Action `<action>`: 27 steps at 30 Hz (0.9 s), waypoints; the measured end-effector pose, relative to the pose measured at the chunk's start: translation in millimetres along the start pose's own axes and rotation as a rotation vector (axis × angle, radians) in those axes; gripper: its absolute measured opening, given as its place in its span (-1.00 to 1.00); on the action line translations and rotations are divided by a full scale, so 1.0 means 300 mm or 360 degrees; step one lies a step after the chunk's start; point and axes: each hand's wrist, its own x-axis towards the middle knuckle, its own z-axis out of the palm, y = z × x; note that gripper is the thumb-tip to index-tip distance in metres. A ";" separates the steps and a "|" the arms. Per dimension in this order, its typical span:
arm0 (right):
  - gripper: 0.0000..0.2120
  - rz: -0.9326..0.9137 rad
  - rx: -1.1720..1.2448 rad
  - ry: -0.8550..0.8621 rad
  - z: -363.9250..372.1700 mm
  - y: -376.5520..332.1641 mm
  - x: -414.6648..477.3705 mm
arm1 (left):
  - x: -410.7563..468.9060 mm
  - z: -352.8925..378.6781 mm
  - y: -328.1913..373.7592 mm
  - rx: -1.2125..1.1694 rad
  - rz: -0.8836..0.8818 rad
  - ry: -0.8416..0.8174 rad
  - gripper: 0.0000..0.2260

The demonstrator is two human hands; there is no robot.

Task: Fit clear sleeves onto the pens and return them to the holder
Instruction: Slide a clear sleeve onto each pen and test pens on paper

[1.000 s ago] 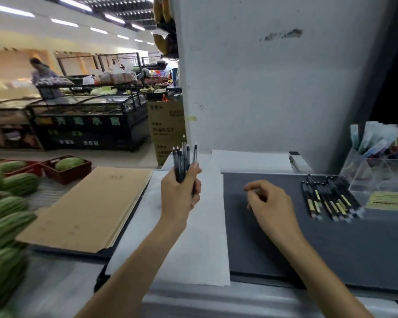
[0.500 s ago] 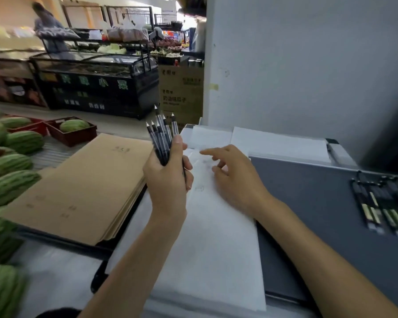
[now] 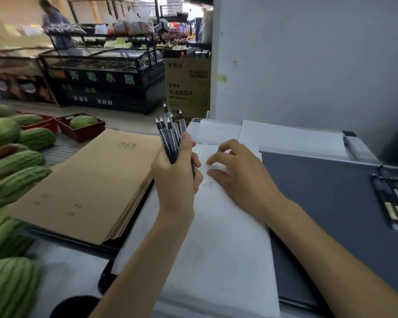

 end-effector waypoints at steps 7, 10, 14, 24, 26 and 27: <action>-0.89 0.0460 0.0762 0.0447 -0.108 0.010 0.009 | -0.028 -0.007 0.000 -0.0078 -0.0134 -0.0353 -0.82; -0.88 0.0623 0.1384 0.0477 -0.187 0.023 -0.005 | -0.049 0.009 -0.004 0.0160 0.0060 -0.0465 -0.85; -0.76 0.0690 0.1865 0.0418 -0.226 0.038 -0.021 | -0.081 0.026 -0.020 0.0508 0.0276 -0.0631 -0.88; -0.75 0.0857 0.2036 0.0499 -0.232 0.065 -0.007 | -0.095 0.036 -0.008 0.0464 0.0194 -0.0734 -0.87; -0.89 0.0898 0.2088 0.0487 -0.230 0.068 -0.002 | -0.091 0.035 -0.004 0.0447 0.0190 -0.0729 -0.86; -0.89 0.0897 0.2136 0.0480 -0.228 0.070 -0.002 | -0.088 0.035 -0.001 0.0443 0.0186 -0.0723 -0.86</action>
